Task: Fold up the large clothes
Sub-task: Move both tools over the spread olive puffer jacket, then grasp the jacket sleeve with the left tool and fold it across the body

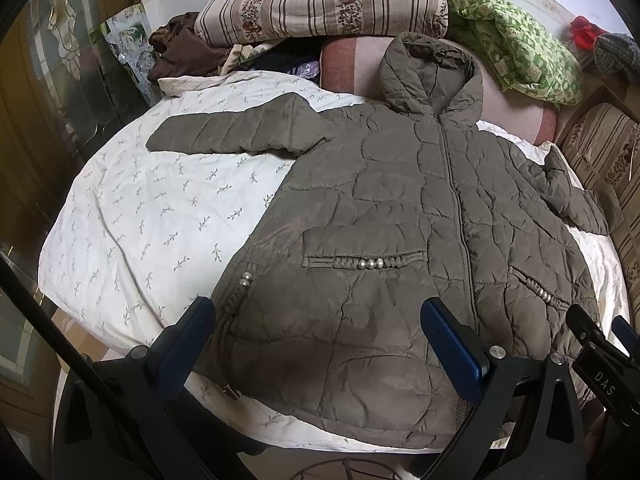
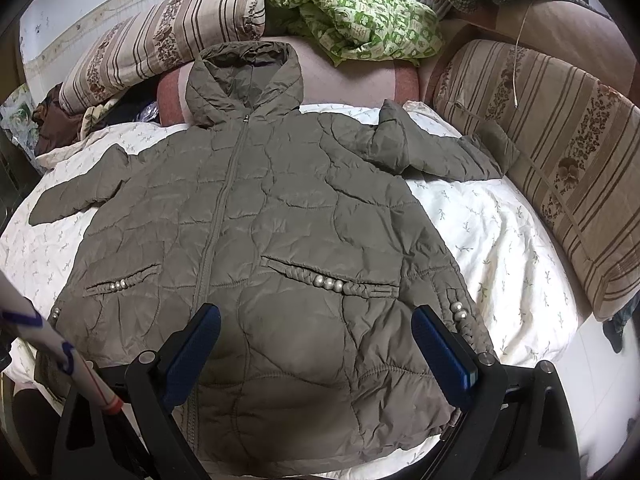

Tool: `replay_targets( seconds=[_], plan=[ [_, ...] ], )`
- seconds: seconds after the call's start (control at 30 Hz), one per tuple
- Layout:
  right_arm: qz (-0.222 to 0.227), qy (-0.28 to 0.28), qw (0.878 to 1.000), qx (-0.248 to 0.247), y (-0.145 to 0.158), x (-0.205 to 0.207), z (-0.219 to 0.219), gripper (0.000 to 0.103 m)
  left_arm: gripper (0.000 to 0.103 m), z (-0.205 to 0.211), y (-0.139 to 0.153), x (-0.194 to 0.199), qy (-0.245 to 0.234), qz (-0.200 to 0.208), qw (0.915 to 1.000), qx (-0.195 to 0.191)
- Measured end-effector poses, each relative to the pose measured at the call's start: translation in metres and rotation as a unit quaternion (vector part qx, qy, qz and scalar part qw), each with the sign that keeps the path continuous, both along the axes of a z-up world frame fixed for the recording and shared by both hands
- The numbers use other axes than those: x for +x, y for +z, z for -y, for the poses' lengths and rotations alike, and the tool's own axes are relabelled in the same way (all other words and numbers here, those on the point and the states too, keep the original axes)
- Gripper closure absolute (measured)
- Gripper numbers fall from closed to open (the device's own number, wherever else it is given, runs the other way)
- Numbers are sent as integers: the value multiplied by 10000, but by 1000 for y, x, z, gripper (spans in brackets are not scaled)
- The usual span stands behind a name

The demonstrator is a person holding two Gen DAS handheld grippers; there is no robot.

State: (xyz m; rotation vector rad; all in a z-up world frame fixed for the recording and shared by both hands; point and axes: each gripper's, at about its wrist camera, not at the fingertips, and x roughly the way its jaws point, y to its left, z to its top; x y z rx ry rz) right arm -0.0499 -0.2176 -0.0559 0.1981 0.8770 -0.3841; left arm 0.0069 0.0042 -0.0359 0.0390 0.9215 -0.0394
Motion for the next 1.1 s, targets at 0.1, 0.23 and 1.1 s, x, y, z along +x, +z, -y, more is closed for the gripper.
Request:
replay_targets(
  seconds=[0.1,0.23,1.1],
  plan=[
    [-26,8,10000,-10,-1,1,0,5,1,-3,-2,3,42,-22,10000,-30],
    [-56,12,10000,-20,-4,2,-1,5,1,-7,-7,7,106,-55,9999,-53],
    [-446,440,9969,-470,-7,36,-59,5,1,-67,-26,27,187,136,9997,-67]
  ],
)
